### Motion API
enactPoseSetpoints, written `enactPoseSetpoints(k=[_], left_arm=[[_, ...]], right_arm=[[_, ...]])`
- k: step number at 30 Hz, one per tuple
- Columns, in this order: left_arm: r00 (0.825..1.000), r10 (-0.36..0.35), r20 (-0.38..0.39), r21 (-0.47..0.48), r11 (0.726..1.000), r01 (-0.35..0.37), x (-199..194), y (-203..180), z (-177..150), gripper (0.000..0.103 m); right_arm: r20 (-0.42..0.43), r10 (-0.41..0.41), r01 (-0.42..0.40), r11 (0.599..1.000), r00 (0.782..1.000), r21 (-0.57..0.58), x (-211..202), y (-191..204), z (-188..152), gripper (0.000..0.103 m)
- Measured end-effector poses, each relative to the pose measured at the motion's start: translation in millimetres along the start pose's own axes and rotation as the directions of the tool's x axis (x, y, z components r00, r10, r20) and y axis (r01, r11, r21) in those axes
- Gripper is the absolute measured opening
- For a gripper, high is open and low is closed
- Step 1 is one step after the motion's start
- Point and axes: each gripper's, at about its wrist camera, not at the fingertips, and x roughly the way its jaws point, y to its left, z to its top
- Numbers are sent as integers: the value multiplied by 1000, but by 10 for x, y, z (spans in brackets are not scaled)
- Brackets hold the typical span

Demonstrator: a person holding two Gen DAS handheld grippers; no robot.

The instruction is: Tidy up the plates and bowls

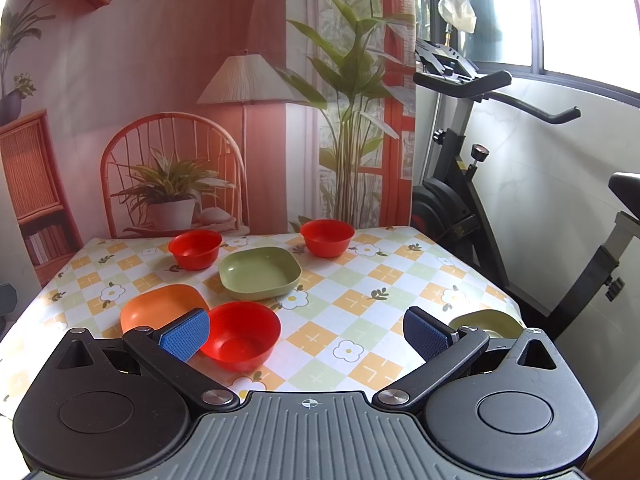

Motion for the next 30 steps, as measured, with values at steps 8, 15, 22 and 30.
enactPoseSetpoints(k=[8, 15, 22, 30], left_arm=[[1000, 0, -2, 0, 1000, 0, 0, -1, -1, 99], [1000, 0, -3, -1, 1000, 0, 1, -1, 1, 99], [1000, -1, -4, -1, 1000, 1, 7, 54, -30, 99], [1000, 0, -6, -1, 1000, 0, 9, 45, -19, 99]], right_arm=[[0, 0, 0, 1000, 1000, -1, 4, 0, -1, 103], [-2, 0, 0, 1000, 1000, 0, 9, 0, -3, 103], [-2, 0, 0, 1000, 1000, 0, 13, 1, -3, 103], [-3, 0, 0, 1000, 1000, 0, 15, 1, -1, 103]])
